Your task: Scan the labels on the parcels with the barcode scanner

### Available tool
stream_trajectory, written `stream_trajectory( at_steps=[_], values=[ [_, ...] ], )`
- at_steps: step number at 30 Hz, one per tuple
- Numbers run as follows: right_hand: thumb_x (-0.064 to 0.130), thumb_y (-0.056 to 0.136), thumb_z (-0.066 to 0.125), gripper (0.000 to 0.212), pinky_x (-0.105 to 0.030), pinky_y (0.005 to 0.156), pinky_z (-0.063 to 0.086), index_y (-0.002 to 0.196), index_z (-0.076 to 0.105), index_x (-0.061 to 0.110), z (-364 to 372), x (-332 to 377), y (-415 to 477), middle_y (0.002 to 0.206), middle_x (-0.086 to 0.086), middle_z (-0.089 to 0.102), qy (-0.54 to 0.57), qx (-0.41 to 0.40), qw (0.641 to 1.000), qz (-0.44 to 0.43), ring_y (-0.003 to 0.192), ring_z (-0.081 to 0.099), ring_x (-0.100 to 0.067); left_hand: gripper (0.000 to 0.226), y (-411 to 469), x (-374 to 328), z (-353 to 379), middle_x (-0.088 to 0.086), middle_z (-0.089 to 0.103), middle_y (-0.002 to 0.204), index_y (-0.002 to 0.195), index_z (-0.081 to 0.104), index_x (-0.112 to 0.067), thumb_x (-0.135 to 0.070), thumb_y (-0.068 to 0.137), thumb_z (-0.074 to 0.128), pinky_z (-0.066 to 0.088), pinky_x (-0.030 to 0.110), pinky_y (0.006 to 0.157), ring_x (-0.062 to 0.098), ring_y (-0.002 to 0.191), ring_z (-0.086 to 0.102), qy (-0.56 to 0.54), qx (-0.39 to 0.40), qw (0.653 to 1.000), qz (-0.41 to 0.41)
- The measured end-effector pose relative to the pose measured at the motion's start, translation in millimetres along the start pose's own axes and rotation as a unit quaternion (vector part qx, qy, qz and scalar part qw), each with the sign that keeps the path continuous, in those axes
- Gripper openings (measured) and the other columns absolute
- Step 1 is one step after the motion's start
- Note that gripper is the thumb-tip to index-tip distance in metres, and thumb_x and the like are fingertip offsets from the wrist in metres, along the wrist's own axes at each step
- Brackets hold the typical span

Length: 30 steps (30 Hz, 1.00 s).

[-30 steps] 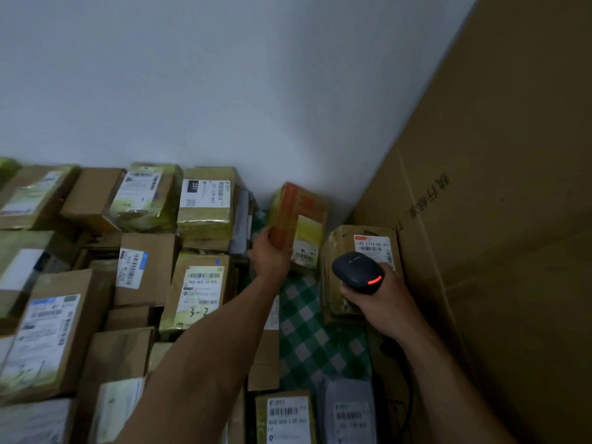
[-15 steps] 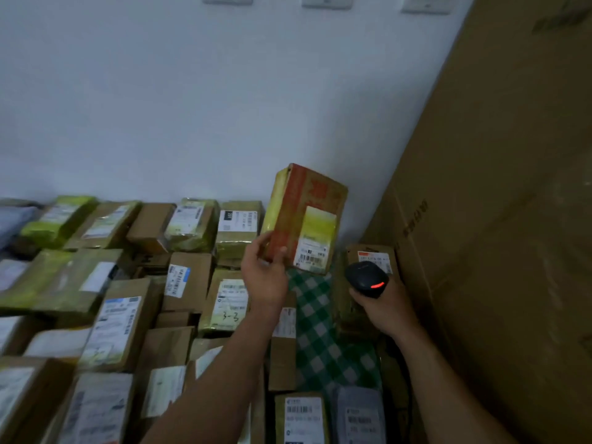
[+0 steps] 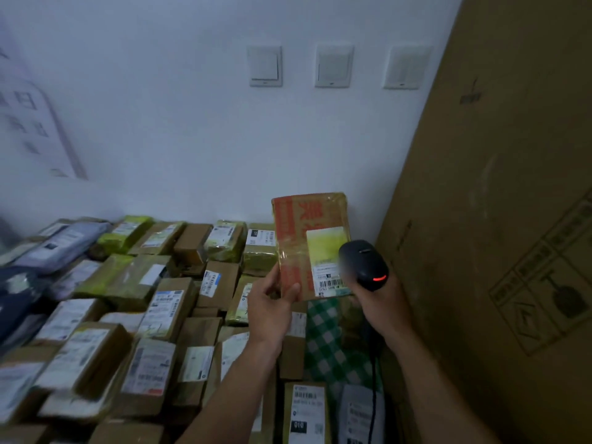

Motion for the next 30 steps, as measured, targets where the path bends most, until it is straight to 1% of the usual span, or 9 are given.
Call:
stream_trajectory(
  at_steps=[2,5,8,11,16,23,25,27,30],
  values=[
    [0.074,0.052,0.086,0.081,-0.051,0.091,0.061,0.121,0.067,0.037,-7,4,-10,0.114,0.011,0.075,0.001,-0.003,1.0,-0.007,0.104,0.073,-0.015,0.045,-9,-4,-4,-0.013,0.069,0.124,0.123,0.066,-0.041,-0.022,0.086,0.083,0.051,0.028,0.096,0.007,0.119,0.062,0.03,0.003,0.999,0.014],
    [0.062,0.057,0.089,0.076,-0.05,0.091,0.061,0.124,0.066,0.033,-14,11,-22,0.116,0.008,0.074,0.006,0.002,1.0,-0.019,0.104,0.073,-0.015,0.048,-28,-13,-3,-0.012,0.055,0.133,0.124,0.057,-0.028,-0.012,0.086,0.081,0.043,0.003,0.088,-0.014,0.115,0.053,0.023,0.042,0.999,0.007],
    [0.074,0.05,0.088,0.088,-0.05,0.093,0.061,0.126,0.066,0.034,-21,14,-31,0.117,0.008,0.074,0.021,0.009,1.0,-0.018,0.105,0.073,-0.013,0.053,-35,-14,0,-0.004,0.065,0.127,0.129,0.053,-0.014,0.005,0.086,0.076,0.054,0.014,0.085,-0.003,0.115,0.063,-0.055,0.109,0.993,-0.008],
    [0.071,0.055,0.089,0.084,-0.05,0.094,0.06,0.127,0.066,0.035,-24,16,-40,0.116,0.01,0.075,0.009,0.034,0.999,-0.021,0.105,0.073,-0.011,0.054,-33,-14,-1,0.002,0.069,0.127,0.123,0.05,-0.021,0.004,0.085,0.078,0.058,0.026,0.088,0.02,0.124,0.064,-0.049,0.156,0.986,-0.02],
    [0.052,0.072,0.089,0.063,-0.045,0.092,0.062,0.128,0.064,0.038,-28,21,-46,0.115,0.016,0.074,-0.011,0.072,0.997,-0.037,0.104,0.072,-0.005,0.109,-32,-29,-1,-0.014,0.059,0.132,0.156,0.021,-0.041,-0.002,0.079,0.087,0.055,0.015,0.086,-0.014,0.113,0.059,0.074,0.207,0.975,0.017],
    [0.041,0.08,0.088,0.057,-0.045,0.095,0.06,0.129,0.06,0.033,-21,24,-47,0.118,0.015,0.069,-0.098,0.094,0.99,-0.032,0.105,0.069,-0.013,0.106,-9,-23,-8,-0.022,0.059,0.122,0.155,0.016,-0.046,0.006,0.086,0.077,0.049,0.003,0.078,-0.023,0.1,0.058,0.076,0.125,0.988,0.039],
    [0.044,0.079,0.088,0.059,-0.04,0.09,0.06,0.129,0.061,0.03,-17,17,-48,0.114,0.009,0.073,-0.137,0.12,0.983,-0.018,0.098,0.072,-0.016,0.109,4,-17,-13,-0.03,0.061,0.12,0.163,0.011,-0.036,0.005,0.086,0.077,0.052,0.01,0.089,-0.021,0.106,0.058,0.087,0.104,0.989,0.051],
    [0.047,0.078,0.088,0.054,-0.04,0.088,0.06,0.122,0.059,0.036,-14,11,-49,0.111,0.009,0.073,-0.162,0.139,0.977,-0.012,0.096,0.072,-0.018,0.113,16,-9,-17,-0.033,0.062,0.123,0.164,0.006,-0.038,0.002,0.087,0.078,0.053,0.03,0.104,-0.013,0.114,0.06,0.105,0.093,0.989,0.05],
    [0.047,0.077,0.088,0.049,-0.043,0.091,0.059,0.114,0.056,0.04,-5,8,-51,0.11,0.009,0.072,-0.168,0.152,0.974,-0.006,0.098,0.071,-0.02,0.112,25,-2,-20,-0.022,0.059,0.134,0.16,0.008,-0.048,0.002,0.087,0.077,0.052,0.045,0.108,-0.003,0.124,0.058,0.125,0.092,0.986,0.061]
  ],
)
Point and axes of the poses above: each hand's wrist, its own y-axis towards the middle knuckle, its own z-axis out of the palm, x = y × z, the point moved 6 cm from there along y, towards the middle knuckle
